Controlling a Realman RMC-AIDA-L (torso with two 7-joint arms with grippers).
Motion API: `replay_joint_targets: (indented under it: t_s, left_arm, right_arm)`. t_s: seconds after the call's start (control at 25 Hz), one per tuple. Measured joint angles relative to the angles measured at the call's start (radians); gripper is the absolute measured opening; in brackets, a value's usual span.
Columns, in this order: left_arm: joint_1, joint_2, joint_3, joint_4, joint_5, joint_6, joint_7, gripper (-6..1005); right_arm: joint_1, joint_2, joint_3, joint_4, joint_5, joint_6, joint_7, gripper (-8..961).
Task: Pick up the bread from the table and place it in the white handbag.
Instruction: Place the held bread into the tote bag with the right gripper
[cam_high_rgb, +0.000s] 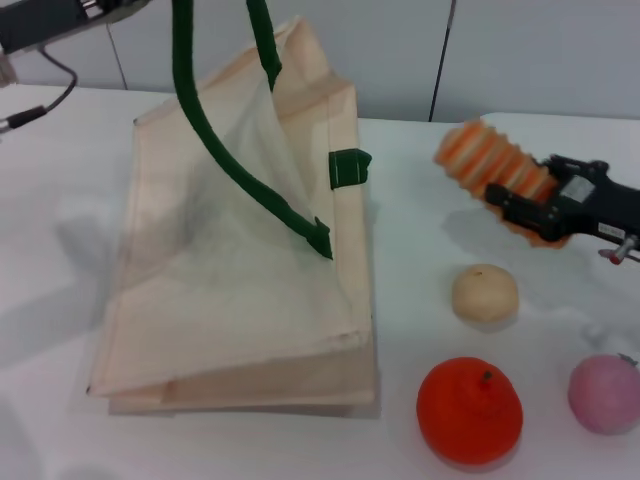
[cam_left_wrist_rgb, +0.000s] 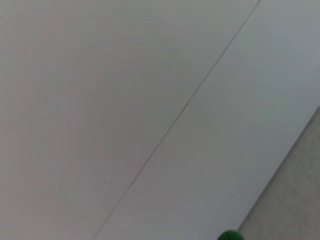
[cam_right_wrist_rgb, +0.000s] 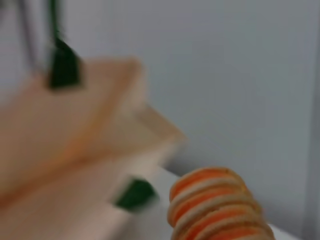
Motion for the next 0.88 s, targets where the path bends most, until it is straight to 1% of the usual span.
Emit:
replay_joint_targets:
  t_s: [0.12, 0.24, 0.4, 0.8, 0.84, 0.88]
  left_arm:
    - [-0.027, 0.001, 0.000, -0.002, 0.004, -0.001, -0.002, 178]
    - [-0.054, 0.002, 0.000, 0.000, 0.016, -0.002, -0.007, 180]
    - [-0.068, 0.000, 0.000, -0.003, 0.038, -0.009, -0.009, 182]
    - [-0.078, -0.001, 0.000, 0.005, 0.054, -0.017, -0.016, 188]
    - [-0.089, -0.007, 0.000, 0.005, 0.058, -0.017, -0.019, 189]
    - [-0.090, -0.008, 0.000, 0.005, 0.060, -0.017, -0.019, 189]
  right_arm:
    - [0.051, 0.001, -0.018, 0.003, -0.019, 0.073, 0.005, 578]
    - [0.106, 0.004, -0.072, 0.012, -0.050, 0.082, 0.024, 557]
    - [0.179, 0.007, -0.130, 0.047, -0.089, 0.079, 0.052, 530]
    - [0.290, 0.014, -0.198, 0.123, -0.104, 0.070, 0.059, 463]
    - [0.298, 0.015, -0.201, 0.128, -0.104, 0.064, 0.059, 455]
    - [0.308, 0.016, -0.204, 0.137, -0.104, 0.058, 0.059, 447]
